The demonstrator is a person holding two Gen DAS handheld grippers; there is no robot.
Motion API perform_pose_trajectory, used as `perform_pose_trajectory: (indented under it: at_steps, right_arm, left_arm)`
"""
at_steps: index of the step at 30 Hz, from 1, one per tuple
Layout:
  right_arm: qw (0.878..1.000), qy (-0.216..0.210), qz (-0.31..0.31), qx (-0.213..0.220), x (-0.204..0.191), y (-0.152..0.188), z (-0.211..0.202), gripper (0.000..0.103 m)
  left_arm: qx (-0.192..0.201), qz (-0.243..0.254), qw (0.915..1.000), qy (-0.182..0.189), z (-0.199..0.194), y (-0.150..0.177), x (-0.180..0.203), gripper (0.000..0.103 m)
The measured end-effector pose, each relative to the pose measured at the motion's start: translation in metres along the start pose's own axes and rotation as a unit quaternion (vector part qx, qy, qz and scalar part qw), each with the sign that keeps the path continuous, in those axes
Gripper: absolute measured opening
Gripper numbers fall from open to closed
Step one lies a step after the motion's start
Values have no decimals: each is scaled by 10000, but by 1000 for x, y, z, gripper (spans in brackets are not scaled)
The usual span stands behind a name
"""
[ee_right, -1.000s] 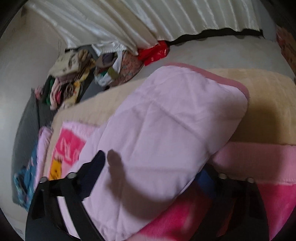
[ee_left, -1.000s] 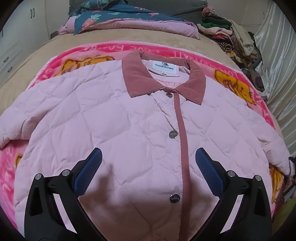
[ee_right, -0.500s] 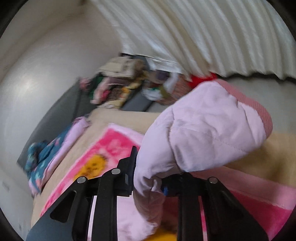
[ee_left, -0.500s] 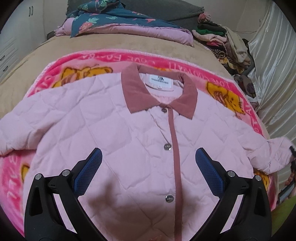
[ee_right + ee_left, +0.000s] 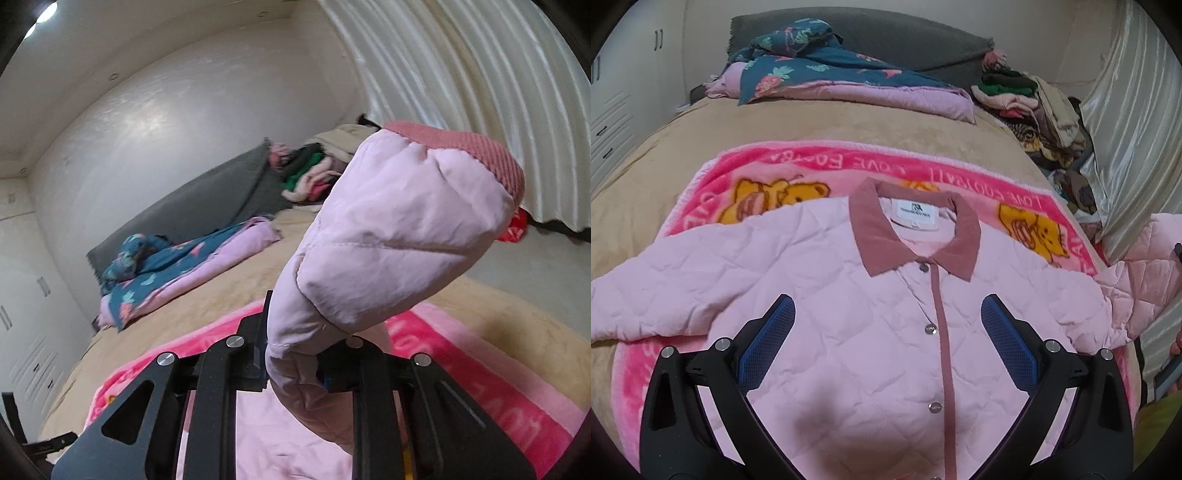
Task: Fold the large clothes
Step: 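Lift the sleeve with the right tool and fold it across the jacket body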
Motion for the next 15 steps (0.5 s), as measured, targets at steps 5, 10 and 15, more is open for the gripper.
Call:
perform_pose_trajectory:
  at_steps: [5,10,15]
  right_arm:
    - [9991,-230,-347,-41,-44,-4,6,18]
    - [9969,-475,-610,-132,-83,4,12,18]
    - [9932,-713,-893,-215,-122,19,14,18]
  left_arm:
    - [123,-142,9998,74,-13,-6,-17,95]
    - [124,-459,9986,244,-17,-6,-38,95]
    - [123,-701,9966,415,-20,-1,-57,95]
Point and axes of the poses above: each gripper's, at about its wrist camera, not at the fingertips, and z roughly the way its jaws point, x to its right, y to its underside, the point moved 4 cm from there along z, roughly the way its jaws point, and after that the axes turned 7 degrees about -x, right-handed, at the moved point
